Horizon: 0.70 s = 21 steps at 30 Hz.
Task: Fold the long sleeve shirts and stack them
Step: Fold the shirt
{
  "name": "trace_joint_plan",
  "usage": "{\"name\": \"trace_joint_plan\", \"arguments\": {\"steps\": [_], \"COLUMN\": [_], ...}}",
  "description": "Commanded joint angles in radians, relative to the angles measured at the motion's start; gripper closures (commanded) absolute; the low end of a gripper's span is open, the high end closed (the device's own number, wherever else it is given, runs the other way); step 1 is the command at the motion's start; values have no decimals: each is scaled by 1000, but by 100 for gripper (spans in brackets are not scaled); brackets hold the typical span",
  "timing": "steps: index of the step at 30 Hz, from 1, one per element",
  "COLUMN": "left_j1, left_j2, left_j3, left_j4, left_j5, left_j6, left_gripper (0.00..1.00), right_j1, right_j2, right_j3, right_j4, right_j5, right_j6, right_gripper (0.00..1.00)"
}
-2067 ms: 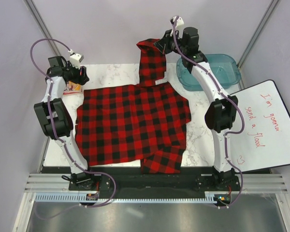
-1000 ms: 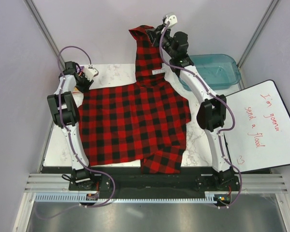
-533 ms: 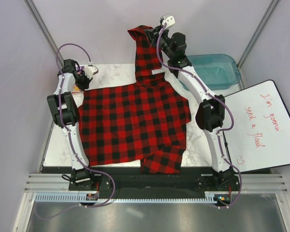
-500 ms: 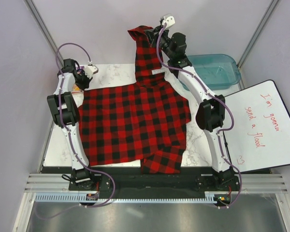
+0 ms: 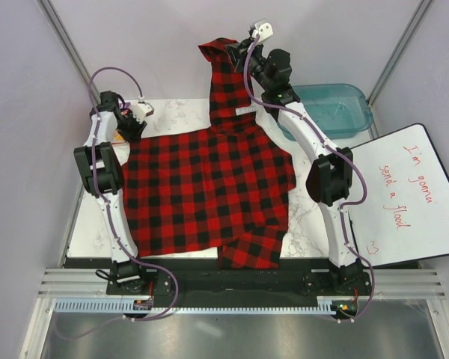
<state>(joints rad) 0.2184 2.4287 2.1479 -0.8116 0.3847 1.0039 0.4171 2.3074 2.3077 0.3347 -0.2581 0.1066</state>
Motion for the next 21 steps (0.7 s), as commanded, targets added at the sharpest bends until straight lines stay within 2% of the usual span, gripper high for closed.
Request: {"name": "trace_joint_plan", "arguments": {"steps": [1, 6, 8, 12, 15, 21], "left_j1": [13, 27, 30, 30, 29, 30], "left_j2": [47, 102, 128, 136, 141, 118], "left_j3": [49, 82, 101, 104, 125, 237], "left_j4": [-32, -84, -107, -150, -153, -98], "left_j5": [-23, -55, -63, -44, -20, 29], "left_j6": [-1, -8, -7, -5, -25, -134], "left_gripper": [57, 59, 64, 77, 98, 98], "right_j1": [2, 2, 3, 6, 6, 6], "right_j2": [-59, -60, -60, -55, -49, -52], "right_j3": [1, -11, -11, -7, 4, 13], "right_j4": [36, 33, 30, 29, 30, 52], "right_j5": [-23, -32, -40, -52, -47, -23], "right_j6": [-10, -10, -8, -10, -16, -31], "right_gripper": [100, 100, 100, 100, 100, 100]}}
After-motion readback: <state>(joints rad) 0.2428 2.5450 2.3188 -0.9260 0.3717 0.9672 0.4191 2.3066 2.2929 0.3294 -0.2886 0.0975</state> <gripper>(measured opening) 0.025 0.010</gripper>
